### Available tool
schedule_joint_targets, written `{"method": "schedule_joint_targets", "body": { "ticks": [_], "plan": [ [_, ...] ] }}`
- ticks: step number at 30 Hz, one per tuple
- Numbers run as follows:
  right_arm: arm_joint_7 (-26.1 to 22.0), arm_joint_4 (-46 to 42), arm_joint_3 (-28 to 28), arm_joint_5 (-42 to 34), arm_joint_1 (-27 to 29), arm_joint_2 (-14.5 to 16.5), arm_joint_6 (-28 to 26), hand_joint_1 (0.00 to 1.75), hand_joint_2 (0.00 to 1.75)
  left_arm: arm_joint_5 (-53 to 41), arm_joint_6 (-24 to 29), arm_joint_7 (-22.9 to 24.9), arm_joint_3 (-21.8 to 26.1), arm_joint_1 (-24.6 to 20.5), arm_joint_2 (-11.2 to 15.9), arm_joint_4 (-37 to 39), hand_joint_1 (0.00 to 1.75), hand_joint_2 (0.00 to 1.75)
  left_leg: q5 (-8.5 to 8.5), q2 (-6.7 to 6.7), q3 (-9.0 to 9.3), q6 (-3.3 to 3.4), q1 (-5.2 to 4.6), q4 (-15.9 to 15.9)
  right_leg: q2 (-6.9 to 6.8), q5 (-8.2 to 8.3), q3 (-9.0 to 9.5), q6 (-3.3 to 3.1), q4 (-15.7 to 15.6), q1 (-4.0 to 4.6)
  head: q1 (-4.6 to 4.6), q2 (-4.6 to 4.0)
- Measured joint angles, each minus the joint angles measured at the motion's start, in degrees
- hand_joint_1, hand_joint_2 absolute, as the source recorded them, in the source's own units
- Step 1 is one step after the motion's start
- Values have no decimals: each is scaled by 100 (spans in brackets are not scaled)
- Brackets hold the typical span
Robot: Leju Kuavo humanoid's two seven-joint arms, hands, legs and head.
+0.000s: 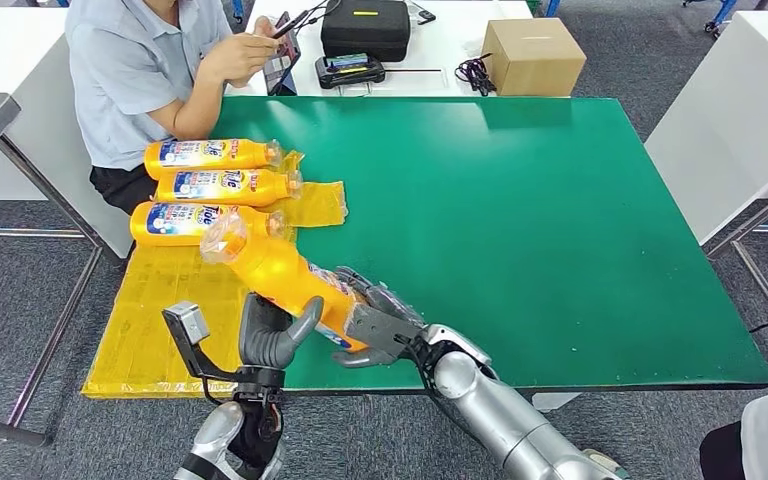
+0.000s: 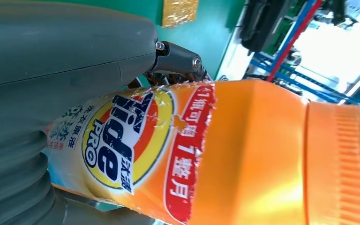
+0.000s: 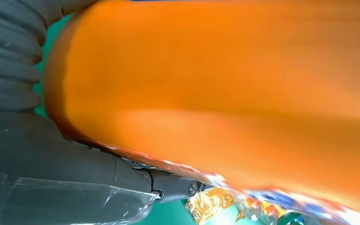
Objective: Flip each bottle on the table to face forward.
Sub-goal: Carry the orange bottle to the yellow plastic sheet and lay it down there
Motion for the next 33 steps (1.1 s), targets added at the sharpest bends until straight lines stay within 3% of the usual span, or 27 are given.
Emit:
{"method": "schedule_joint_targets", "body": {
  "ticks": [7,16,19,22,24,30,33],
  "plan": [
    [9,23,-20,67,110,-1,-185,0,175,-1148,735,-214,-61,-34,55,-64,175,175,0,0,0,0,0,0,0,0,-2,0,0,0,0,0],
    [30,-71,-273,145,380,-128,-323,0,175,-2393,1090,-116,-62,-124,398,-78,175,175,0,1,0,0,0,0,0,0,-3,0,0,0,-1,0],
    [30,-175,-434,218,487,-183,-337,0,175,-3931,1744,68,-15,-179,585,-83,175,175,0,1,0,0,1,0,0,0,-2,0,1,0,1,0],
    [13,-277,-580,334,594,-202,-305,0,175,-6359,2426,677,111,-281,791,-64,175,175,1,3,0,-1,1,0,1,0,-2,0,2,0,1,0],
    [-2,-322,-650,377,644,-201,-279,0,175,-7496,2611,1041,254,-353,911,-34,175,175,1,4,0,-1,2,-1,1,0,-3,0,2,1,-1,0],
    [-73,-345,-757,397,682,-152,-219,0,175,-9314,2763,1724,688,-549,1147,131,175,175,5,2,0,-6,3,-1,1,0,-3,-1,3,1,1,0],
    [-103,-360,-787,376,692,-124,-208,0,175,-9616,2753,1859,831,-618,1228,293,175,175,5,3,0,-6,3,-1,1,0,-4,-1,4,1,1,0]
  ]
}}
